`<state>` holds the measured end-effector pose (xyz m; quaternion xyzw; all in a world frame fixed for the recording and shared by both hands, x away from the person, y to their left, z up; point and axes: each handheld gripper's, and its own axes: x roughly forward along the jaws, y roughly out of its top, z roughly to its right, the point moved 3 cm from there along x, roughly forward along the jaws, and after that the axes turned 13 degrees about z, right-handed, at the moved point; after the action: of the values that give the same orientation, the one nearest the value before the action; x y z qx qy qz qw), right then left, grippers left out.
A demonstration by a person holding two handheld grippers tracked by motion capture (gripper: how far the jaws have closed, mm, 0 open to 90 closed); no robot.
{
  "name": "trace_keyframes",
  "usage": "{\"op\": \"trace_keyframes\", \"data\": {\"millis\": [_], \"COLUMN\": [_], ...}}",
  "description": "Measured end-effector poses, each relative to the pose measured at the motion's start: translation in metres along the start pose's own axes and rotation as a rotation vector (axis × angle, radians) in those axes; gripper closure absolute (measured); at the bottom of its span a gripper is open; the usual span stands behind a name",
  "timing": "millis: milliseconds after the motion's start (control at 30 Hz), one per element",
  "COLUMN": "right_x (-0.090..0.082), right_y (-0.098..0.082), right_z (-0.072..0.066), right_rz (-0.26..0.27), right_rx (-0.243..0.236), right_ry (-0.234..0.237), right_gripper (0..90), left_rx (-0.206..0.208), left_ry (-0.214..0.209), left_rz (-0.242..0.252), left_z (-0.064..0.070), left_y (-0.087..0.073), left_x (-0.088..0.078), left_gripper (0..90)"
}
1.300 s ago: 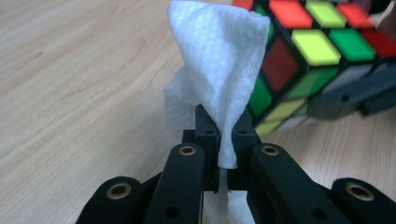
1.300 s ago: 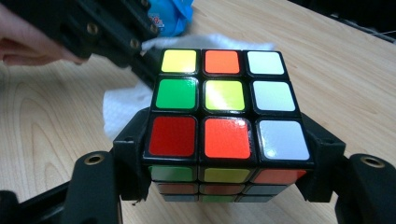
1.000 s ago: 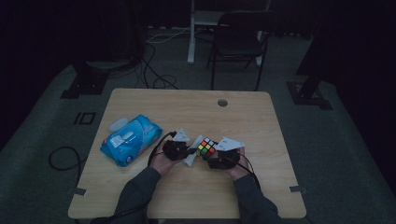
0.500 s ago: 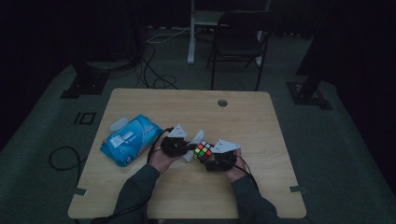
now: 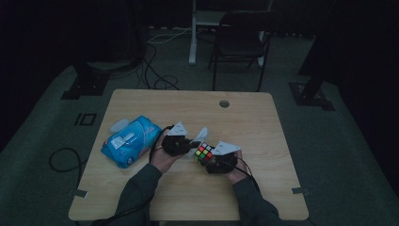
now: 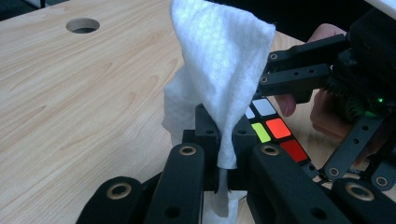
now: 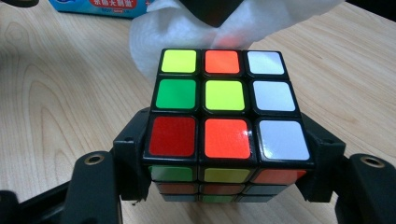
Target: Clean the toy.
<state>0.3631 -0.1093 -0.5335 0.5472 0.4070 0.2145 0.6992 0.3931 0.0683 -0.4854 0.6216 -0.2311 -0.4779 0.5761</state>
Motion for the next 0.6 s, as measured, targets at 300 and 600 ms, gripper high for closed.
{"op": "trace_keyframes", "data": {"millis": [300, 600], "right_x": [-0.0007, -0.0035], "right_y": [-0.0013, -0.0003], "right_z": [0.003, 0.007], "right_rz": [-0.004, -0.002], "right_rx": [0.008, 0.014], "right_ry": [-0.012, -0.033], "right_gripper": [34.1, 34.1], "left_rx": [-0.003, 0.002], "left_ry": [-0.002, -0.006], "left_rz": [-0.003, -0.014], "left_z": [0.0019, 0.0033], "left_y": [-0.0018, -0.0049], "left_x": [0.0016, 0.0007], "left_gripper": [87.4, 87.3]}}
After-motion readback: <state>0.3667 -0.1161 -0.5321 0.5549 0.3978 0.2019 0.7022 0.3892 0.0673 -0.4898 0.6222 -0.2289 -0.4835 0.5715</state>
